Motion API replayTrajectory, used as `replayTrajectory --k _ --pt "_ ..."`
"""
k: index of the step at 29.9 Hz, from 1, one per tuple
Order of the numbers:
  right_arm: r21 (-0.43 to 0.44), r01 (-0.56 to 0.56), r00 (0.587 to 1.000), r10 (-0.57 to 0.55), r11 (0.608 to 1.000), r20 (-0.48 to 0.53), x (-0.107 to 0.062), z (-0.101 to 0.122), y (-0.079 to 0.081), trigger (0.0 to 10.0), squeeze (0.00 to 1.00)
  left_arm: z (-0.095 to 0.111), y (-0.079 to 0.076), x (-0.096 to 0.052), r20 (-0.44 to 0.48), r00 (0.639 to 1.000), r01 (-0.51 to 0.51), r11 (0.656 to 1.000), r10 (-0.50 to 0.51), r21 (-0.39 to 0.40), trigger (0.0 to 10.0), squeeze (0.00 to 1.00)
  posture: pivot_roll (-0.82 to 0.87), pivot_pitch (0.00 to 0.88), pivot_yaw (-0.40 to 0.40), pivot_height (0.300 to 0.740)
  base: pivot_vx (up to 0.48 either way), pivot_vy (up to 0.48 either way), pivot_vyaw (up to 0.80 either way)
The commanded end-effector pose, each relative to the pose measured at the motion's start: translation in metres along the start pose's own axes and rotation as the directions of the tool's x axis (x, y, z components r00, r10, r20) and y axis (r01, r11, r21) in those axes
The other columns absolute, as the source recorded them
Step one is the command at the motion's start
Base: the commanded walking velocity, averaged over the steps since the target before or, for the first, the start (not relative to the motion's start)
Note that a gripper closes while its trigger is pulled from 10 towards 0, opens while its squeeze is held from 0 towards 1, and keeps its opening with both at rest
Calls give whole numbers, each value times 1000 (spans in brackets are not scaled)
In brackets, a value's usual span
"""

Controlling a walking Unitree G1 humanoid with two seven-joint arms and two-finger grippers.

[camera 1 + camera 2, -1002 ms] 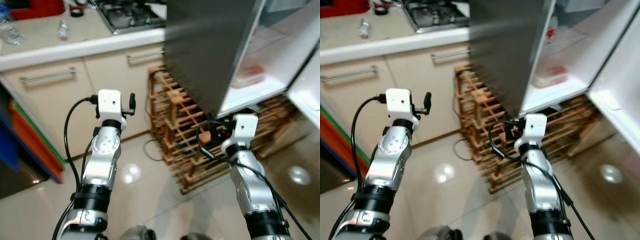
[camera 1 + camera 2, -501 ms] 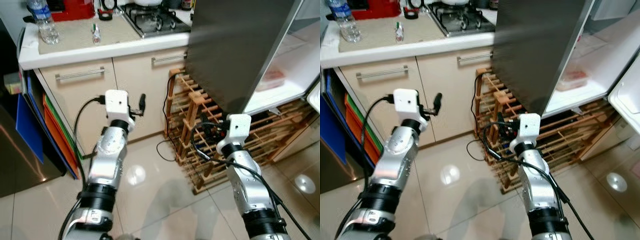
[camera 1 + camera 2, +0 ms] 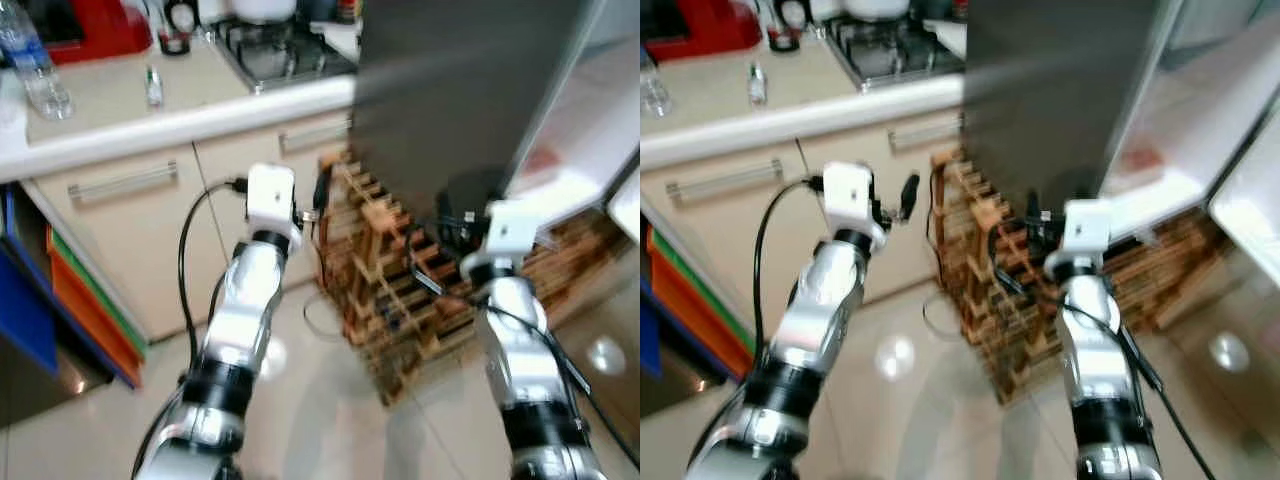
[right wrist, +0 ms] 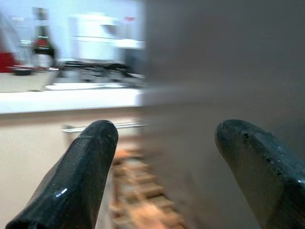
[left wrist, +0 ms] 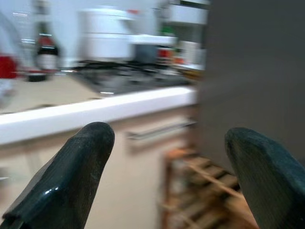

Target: Restocking fridge

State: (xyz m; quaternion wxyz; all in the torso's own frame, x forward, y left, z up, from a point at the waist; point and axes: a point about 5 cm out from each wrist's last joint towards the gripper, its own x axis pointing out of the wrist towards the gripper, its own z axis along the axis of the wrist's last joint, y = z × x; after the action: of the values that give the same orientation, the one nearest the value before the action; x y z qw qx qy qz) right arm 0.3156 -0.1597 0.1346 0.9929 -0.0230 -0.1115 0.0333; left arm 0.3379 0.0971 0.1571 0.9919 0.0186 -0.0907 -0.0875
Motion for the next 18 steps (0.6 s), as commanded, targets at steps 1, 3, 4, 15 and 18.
replayTrajectory --k 1,3,4,15,18 --pt "13 -42 999 43 999 -9 0 -2 10 10000 0 0 8 0 0 999 -35 999 35 0 10000 0 -35 0 -7 740 461 0 438" --pt "12 -61 998 61 998 -12 0 -3 14 10000 0 -1 9 -1 0 999 -50 999 50 -10 10000 0 -36 0 -8 740 452 0 441" --pt "13 -63 998 63 998 -12 0 -3 14 10000 0 -1 9 -1 1 999 -53 998 53 -15 10000 0 -36 0 -8 740 442 0 438" --pt "23 -94 995 94 995 -19 1 -4 19 10000 0 6 10 -3 48 996 -68 998 69 -20 10000 0 -26 0 -17 740 262 303 426" --pt "23 -97 995 98 995 -19 2 -4 19 10000 0 6 11 -1 48 997 -66 998 66 -10 10000 0 -25 0 -19 740 395 121 267"
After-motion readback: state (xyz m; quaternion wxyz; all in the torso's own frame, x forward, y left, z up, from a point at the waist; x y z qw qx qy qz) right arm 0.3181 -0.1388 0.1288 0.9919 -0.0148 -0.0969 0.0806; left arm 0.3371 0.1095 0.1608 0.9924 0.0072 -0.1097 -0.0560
